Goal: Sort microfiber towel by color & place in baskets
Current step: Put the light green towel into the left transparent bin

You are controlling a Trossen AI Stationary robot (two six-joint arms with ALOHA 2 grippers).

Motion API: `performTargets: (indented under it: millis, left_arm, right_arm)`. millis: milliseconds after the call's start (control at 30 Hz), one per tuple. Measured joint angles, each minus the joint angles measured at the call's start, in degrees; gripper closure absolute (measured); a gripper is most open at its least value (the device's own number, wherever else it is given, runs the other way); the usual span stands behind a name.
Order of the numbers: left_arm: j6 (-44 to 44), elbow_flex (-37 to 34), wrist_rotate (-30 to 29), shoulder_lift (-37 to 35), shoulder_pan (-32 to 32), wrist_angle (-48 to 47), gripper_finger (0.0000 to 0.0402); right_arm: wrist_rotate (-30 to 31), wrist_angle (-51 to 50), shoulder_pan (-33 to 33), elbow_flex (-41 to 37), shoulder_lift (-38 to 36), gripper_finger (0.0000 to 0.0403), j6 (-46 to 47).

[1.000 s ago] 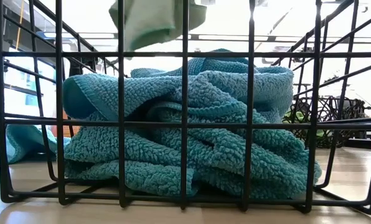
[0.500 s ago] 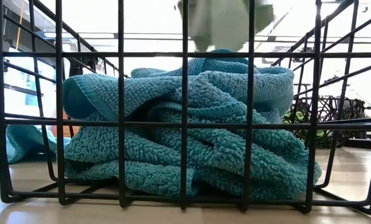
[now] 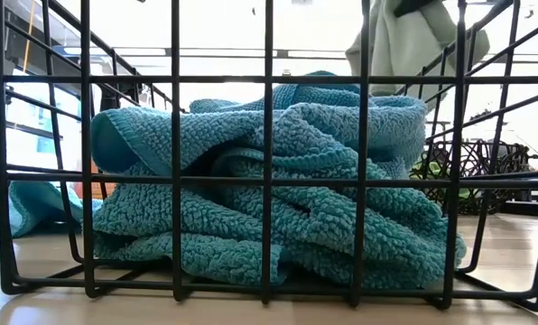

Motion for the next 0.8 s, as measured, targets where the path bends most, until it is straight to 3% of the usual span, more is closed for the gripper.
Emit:
performTargets:
  millis: [167,333,467,600,800]
  left_arm:
    - [-1.8,0.0,-2.6,0.2,0.0,0.0,0.0212]
    - [-2.0,0.0,-2.8,0.2,0.0,0.1,0.0212]
    - [-2.9,0.0,-2.8,0.2,0.0,0.1,0.0212]
    - [-3.0,0.0,-2.7,0.2,0.0,0.1,0.0212]
    - [-3.0,0.0,-2.7,0.2,0.0,0.0,0.0212]
  right_arm:
    - [3.0,5.9,-10.2,1.1,-2.0,0.0402,-5.9]
    - [-1.9,7.8,-24.4,3.2,-0.5,0.0402,-8.4]
    - [-9.2,5.2,-34.6,3.2,2.5,0.0402,-6.4]
    - [-20.4,-0.6,-43.1,3.2,7.2,0.0402,-2.9]
    - [-30.1,-7.7,-49.4,3.2,14.8,0.0402,-2.8]
